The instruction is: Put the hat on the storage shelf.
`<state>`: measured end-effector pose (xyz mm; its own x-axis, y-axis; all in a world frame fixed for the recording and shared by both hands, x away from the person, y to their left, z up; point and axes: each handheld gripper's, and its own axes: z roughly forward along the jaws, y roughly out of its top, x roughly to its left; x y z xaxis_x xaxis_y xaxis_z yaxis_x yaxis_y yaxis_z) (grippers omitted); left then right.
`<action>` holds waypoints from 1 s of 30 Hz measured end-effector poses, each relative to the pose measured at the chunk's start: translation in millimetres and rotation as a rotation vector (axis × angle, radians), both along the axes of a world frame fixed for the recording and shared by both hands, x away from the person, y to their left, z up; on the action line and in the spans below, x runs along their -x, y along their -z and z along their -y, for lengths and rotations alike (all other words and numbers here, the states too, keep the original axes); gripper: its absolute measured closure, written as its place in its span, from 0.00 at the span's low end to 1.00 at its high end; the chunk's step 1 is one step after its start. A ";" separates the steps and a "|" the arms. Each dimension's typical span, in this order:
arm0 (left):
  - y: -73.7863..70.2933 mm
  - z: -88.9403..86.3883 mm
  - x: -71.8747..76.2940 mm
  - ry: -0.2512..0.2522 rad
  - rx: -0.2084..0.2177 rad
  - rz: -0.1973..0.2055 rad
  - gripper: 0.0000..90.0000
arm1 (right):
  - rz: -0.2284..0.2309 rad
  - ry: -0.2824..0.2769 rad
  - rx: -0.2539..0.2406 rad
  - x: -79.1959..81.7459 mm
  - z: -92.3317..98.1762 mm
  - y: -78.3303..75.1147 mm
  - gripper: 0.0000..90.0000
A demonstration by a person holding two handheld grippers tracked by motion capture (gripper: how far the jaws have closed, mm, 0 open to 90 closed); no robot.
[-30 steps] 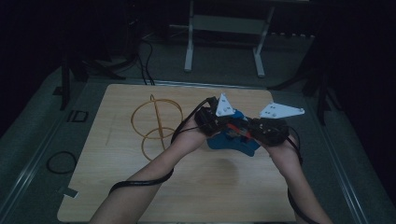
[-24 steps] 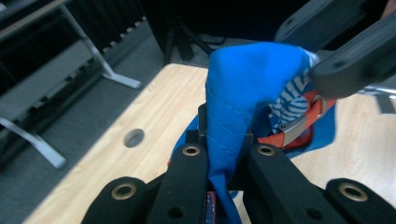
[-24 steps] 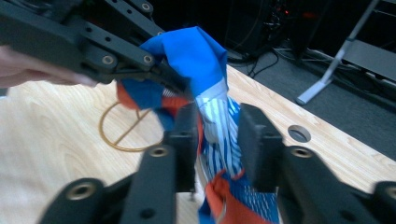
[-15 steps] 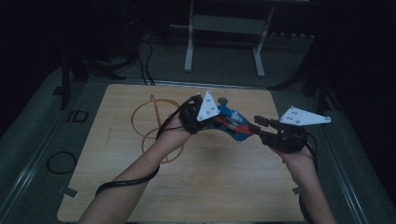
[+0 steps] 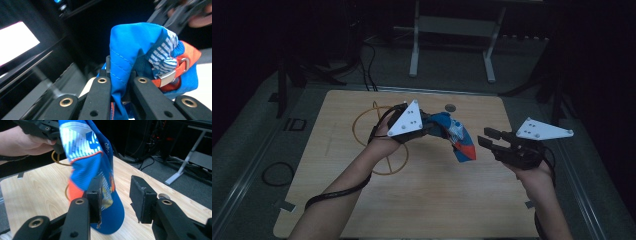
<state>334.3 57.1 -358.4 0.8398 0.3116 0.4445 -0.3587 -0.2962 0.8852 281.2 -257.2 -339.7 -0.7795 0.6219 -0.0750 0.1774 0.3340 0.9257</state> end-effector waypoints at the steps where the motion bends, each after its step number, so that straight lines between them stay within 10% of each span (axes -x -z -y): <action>1: 0.6 -1.2 -0.3 0.022 0.004 0.002 0.99 | 0.002 -0.007 -0.001 1.2 -0.7 -0.8 0.69; 13: 12.6 -15.7 -4.2 0.400 0.169 -0.089 0.99 | -0.024 -0.148 -0.029 22.4 -13.5 7.4 0.73; 30: 12.8 -0.4 1.0 0.512 0.170 -0.078 0.99 | -0.032 -0.266 -0.044 17.9 -45.4 8.9 0.61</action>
<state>333.3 57.5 -371.3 0.9315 -0.0837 0.3538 -0.3509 0.0482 0.9352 263.3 -211.8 -348.6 -0.9174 0.3973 -0.0247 0.1187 0.3323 0.9357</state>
